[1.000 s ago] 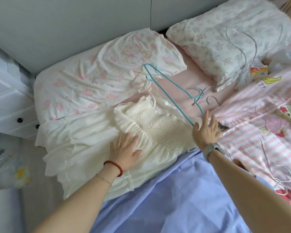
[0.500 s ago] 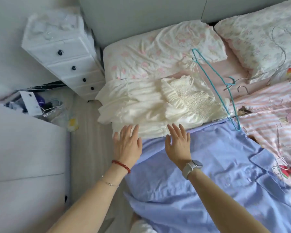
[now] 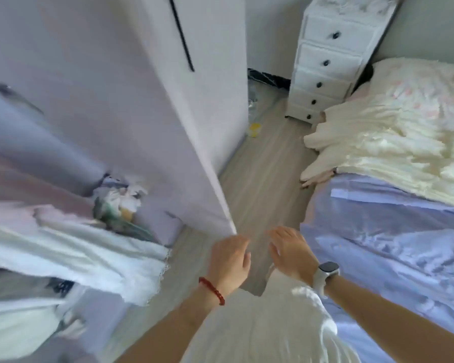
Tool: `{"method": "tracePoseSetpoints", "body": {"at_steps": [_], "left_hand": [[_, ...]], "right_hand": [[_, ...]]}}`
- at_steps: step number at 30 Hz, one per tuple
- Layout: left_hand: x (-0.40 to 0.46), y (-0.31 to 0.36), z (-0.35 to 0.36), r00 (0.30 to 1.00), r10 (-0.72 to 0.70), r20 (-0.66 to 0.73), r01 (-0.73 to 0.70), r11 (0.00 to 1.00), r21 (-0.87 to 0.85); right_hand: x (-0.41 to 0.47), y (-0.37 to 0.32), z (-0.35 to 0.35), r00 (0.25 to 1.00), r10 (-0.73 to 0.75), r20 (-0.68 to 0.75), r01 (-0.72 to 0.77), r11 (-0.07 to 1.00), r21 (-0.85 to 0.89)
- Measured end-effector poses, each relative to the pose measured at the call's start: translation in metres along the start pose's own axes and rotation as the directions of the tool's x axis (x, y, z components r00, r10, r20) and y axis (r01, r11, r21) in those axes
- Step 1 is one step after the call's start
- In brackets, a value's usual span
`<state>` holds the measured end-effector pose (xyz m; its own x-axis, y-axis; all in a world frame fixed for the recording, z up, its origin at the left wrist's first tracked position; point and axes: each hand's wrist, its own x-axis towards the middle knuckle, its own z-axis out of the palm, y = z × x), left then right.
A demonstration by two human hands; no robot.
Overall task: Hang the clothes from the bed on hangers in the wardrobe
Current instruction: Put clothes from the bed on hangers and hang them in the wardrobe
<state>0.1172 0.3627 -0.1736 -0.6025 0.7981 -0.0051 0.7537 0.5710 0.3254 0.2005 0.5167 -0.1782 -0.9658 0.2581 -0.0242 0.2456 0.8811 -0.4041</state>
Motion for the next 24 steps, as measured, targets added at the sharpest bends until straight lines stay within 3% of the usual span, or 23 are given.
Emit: {"method": "tracePoseSetpoints", "body": {"at_steps": [4, 7, 11, 17, 21, 24], "left_hand": [[-0.085, -0.075, -0.035, 0.949, -0.247, -0.196, 0.252, 0.968, 0.004], [-0.136, -0.12, -0.066, 0.815, -0.509, -0.277, 0.526, 0.85, -0.016], [-0.191, -0.168, -0.106, 0.65, -0.667, -0.364, 0.696, 0.715, -0.069], [-0.243, -0.247, -0.189, 0.409, -0.724, -0.555, 0.784, 0.59, -0.191], [-0.25, -0.307, -0.272, 0.269, -0.64, -0.719, 0.802, 0.563, -0.201], [-0.247, -0.346, -0.334, 0.212, -0.524, -0.825, 0.809, 0.568, -0.152]], "right_hand": [[0.011, -0.099, 0.026, 0.947, -0.277, 0.166, 0.284, 0.959, -0.021], [0.035, -0.172, 0.04, 0.876, -0.418, 0.24, 0.427, 0.904, 0.014], [0.066, -0.257, 0.047, 0.795, -0.56, 0.235, 0.568, 0.822, 0.04], [0.129, -0.387, 0.053, 0.709, -0.69, 0.144, 0.671, 0.723, 0.161], [0.189, -0.485, 0.043, 0.739, -0.673, 0.009, 0.619, 0.684, 0.386], [0.235, -0.559, 0.022, 0.796, -0.6, -0.082, 0.538, 0.639, 0.549]]}}
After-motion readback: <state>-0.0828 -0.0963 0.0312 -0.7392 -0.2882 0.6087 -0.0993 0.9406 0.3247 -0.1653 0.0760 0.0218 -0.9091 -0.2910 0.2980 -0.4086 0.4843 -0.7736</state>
